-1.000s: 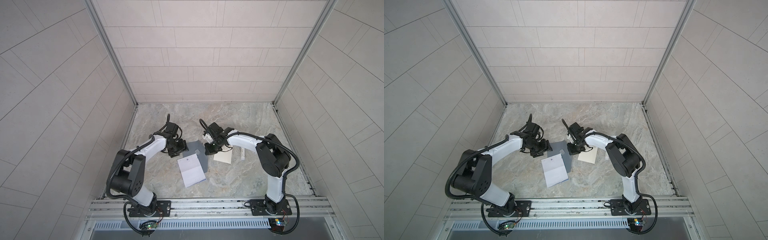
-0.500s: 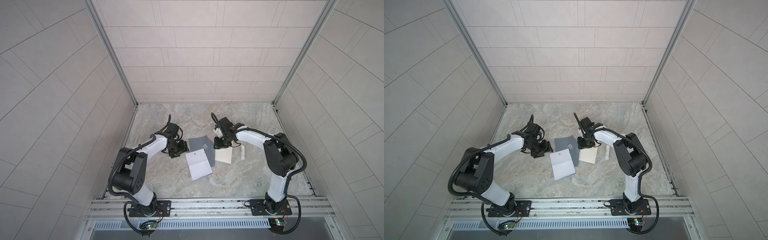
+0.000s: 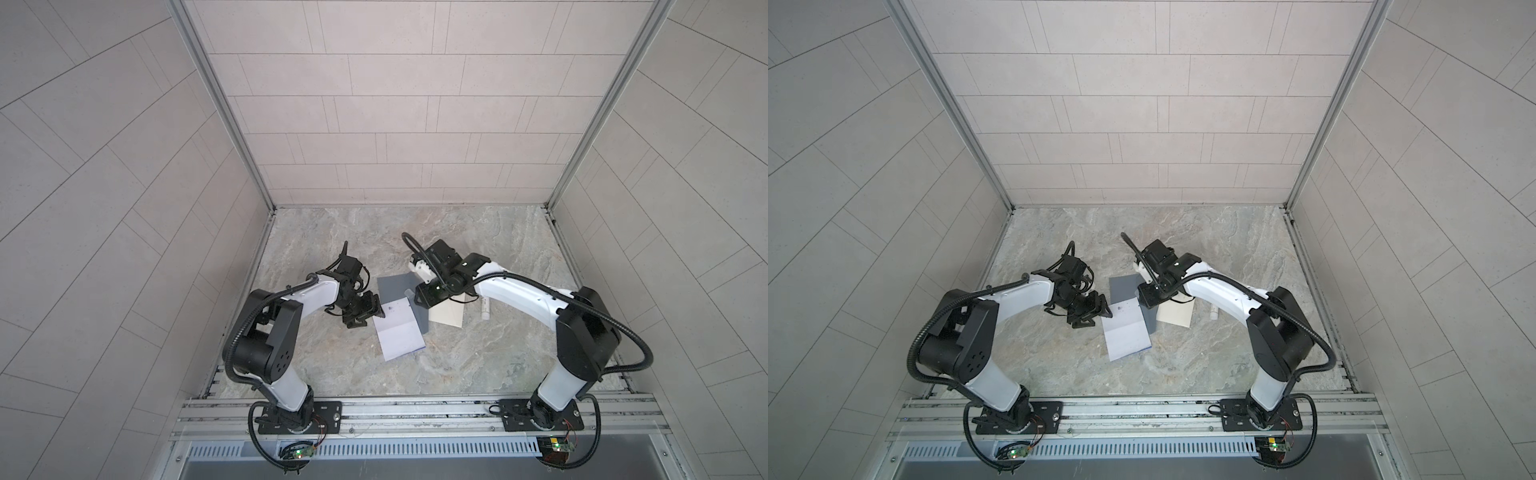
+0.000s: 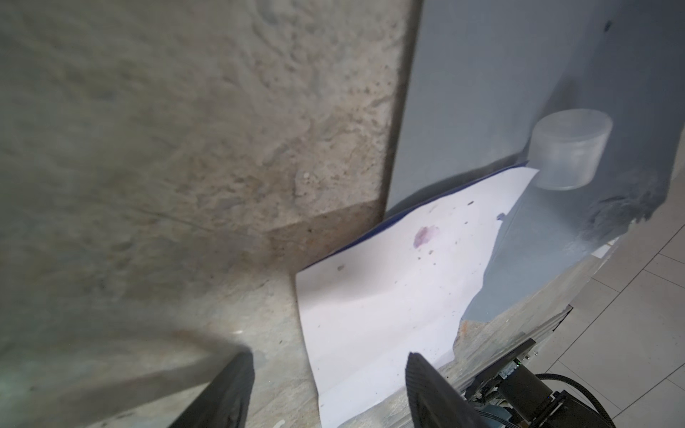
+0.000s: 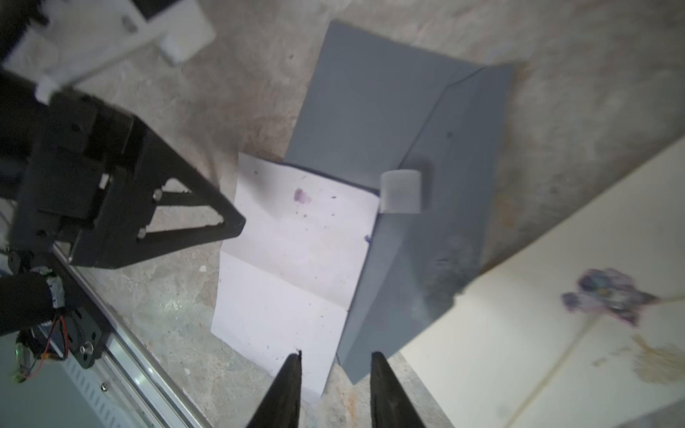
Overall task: Place the letter into the envelope and seal it
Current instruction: 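Grasp the white letter edges with both grippers and lift it, then raise the white letter off the grey envelope with both grippers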
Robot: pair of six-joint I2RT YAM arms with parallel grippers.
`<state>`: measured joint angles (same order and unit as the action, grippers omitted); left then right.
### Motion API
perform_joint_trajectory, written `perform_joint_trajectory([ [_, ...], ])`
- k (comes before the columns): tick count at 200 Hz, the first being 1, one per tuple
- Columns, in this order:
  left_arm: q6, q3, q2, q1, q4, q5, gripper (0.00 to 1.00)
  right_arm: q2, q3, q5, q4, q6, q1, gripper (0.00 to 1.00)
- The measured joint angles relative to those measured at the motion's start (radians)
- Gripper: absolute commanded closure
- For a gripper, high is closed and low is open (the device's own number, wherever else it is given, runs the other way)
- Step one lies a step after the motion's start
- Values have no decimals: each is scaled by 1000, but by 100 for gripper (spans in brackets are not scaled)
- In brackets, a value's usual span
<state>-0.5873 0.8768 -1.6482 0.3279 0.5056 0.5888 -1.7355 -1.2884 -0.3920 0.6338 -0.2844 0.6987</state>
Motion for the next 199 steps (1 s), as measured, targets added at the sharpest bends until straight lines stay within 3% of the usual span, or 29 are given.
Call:
perform_joint_trajectory([
  [46, 2, 9, -20, 0, -21, 26, 27, -179, -5, -37, 37, 27, 57, 66],
  [126, 31, 9, -46, 0, -41, 97, 32, -203, 11, -87, 12, 22, 19, 66],
  [148, 42, -1, -49, 0, -52, 123, 38, -209, 11, -110, 5, 19, 7, 66],
  [199, 38, -54, -40, 0, -86, 155, 71, -213, 11, -133, -3, 18, -1, 66],
])
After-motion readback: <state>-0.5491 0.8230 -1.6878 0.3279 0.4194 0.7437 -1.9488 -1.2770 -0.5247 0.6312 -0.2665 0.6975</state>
